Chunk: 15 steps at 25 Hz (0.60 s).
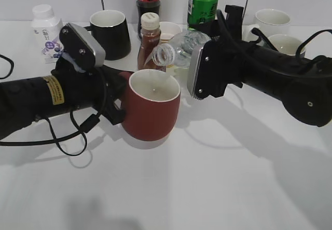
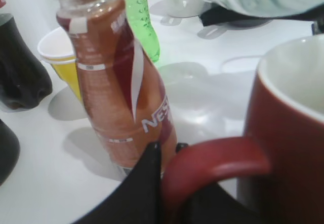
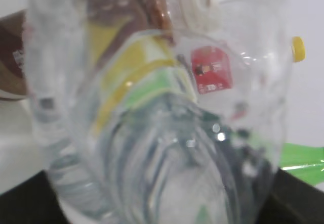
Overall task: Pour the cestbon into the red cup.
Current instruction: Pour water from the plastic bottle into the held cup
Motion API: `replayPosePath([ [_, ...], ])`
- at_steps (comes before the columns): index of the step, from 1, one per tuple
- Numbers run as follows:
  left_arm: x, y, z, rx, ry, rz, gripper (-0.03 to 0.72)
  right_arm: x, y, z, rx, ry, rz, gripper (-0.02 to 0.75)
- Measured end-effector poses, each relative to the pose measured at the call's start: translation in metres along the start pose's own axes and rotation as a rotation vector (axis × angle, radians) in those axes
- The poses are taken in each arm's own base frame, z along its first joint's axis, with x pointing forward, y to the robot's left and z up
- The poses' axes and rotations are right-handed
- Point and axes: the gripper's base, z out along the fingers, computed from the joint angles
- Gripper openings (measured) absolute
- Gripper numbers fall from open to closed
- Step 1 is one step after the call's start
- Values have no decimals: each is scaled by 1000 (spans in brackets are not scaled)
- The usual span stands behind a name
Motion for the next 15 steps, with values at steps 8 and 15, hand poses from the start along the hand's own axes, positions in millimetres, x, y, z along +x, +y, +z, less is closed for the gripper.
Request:
replayPosePath([
  [8,0,0,0,-1,3,-1,48,-1,0,0,-3,-9,-116,471],
  [15,1,0,0,-1,4,-1,48,-3,1,0,-10,-39,-163,471],
])
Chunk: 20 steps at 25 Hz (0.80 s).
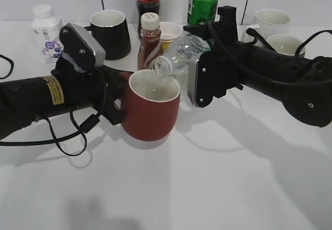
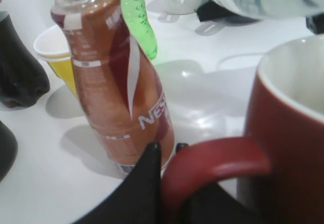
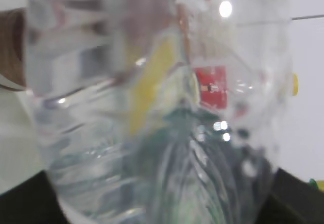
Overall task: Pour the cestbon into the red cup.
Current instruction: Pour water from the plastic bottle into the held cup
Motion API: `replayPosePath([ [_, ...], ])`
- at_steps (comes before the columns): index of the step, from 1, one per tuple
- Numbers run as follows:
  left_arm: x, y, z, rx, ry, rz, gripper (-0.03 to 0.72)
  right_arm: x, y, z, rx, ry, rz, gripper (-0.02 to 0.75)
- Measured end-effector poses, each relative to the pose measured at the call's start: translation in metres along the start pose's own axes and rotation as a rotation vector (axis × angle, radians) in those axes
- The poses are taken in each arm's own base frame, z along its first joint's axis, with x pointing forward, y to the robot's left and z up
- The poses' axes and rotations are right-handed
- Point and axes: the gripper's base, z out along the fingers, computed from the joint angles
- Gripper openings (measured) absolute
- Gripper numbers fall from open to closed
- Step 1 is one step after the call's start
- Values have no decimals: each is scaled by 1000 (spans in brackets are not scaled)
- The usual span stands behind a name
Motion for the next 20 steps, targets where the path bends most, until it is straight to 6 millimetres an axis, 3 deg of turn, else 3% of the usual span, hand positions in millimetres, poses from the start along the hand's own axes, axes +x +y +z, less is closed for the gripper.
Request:
replayPosePath([
  [20,1,-2,0,20,14,24,48,3,-2,0,16,34,-97,471],
])
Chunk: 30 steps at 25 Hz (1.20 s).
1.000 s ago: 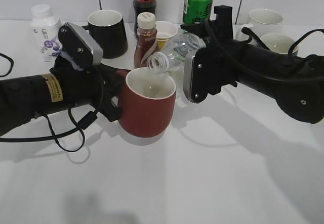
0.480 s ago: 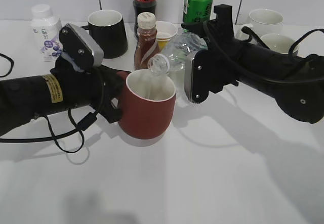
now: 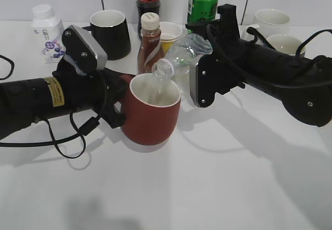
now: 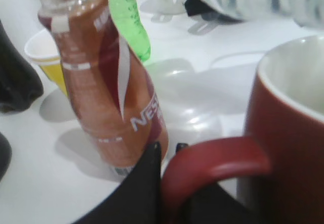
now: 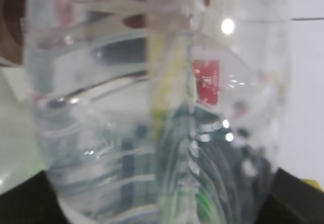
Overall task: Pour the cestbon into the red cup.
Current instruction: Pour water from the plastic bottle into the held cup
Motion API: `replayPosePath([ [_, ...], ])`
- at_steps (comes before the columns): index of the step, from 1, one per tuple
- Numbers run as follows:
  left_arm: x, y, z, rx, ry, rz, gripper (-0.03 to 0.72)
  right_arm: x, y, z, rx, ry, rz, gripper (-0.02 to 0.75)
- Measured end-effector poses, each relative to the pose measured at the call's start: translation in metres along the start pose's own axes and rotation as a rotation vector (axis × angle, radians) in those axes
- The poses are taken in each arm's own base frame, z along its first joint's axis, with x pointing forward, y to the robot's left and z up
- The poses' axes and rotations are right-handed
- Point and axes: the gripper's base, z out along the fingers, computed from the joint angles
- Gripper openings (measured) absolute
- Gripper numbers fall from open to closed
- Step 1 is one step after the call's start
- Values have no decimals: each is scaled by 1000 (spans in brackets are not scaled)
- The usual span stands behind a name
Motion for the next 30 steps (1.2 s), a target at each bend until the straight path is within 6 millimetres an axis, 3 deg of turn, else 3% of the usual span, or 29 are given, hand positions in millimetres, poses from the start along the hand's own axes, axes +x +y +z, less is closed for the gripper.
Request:
replayPosePath([
  [30,1,-1,0,12,8,14,48,0,-5,0,54,1,-151,471],
])
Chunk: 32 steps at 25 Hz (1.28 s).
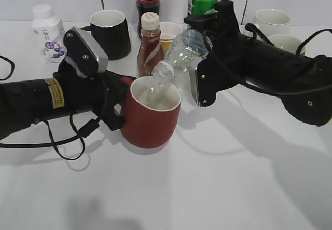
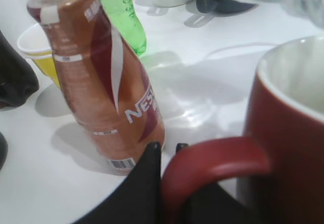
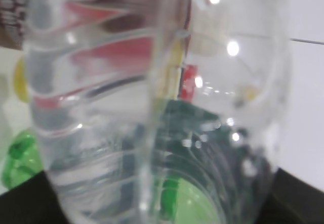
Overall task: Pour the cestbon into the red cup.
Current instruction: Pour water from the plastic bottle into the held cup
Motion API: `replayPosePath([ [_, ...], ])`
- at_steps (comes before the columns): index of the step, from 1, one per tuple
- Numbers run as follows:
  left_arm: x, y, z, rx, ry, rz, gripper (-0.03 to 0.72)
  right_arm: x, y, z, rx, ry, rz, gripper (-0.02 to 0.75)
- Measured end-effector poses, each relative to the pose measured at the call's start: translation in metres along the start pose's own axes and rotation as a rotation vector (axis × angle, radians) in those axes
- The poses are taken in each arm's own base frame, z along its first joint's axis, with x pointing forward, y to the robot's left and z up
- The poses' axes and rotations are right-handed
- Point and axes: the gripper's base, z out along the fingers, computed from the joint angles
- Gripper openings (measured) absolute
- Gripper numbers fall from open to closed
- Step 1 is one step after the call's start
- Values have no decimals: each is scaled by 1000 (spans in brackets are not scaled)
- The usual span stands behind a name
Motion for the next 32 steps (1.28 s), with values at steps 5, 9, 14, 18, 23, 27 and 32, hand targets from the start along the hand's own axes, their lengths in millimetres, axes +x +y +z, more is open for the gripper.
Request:
replayPosePath([
  [5,0,0,0,3,5,3,48,0,-1,0,7,2,-20,471],
  [9,1,0,0,2,7,3,48,0,-1,0,8,5,-31,471],
  [14,1,0,0,2,7,3,48,1,-1,0,9,9,-38,471],
  [18,1,0,0,2,7,4,48,1,-1,0,12,10,-39,471],
  [23,1,0,0,2,7,4,48,1,-1,0,14,11,-39,471],
  [27,1,0,0,2,8,4,48,1,-2,0,15,16,-36,471],
  [32,1,0,0,2,8,4,48,2,-2,0,15,17,-35,471],
])
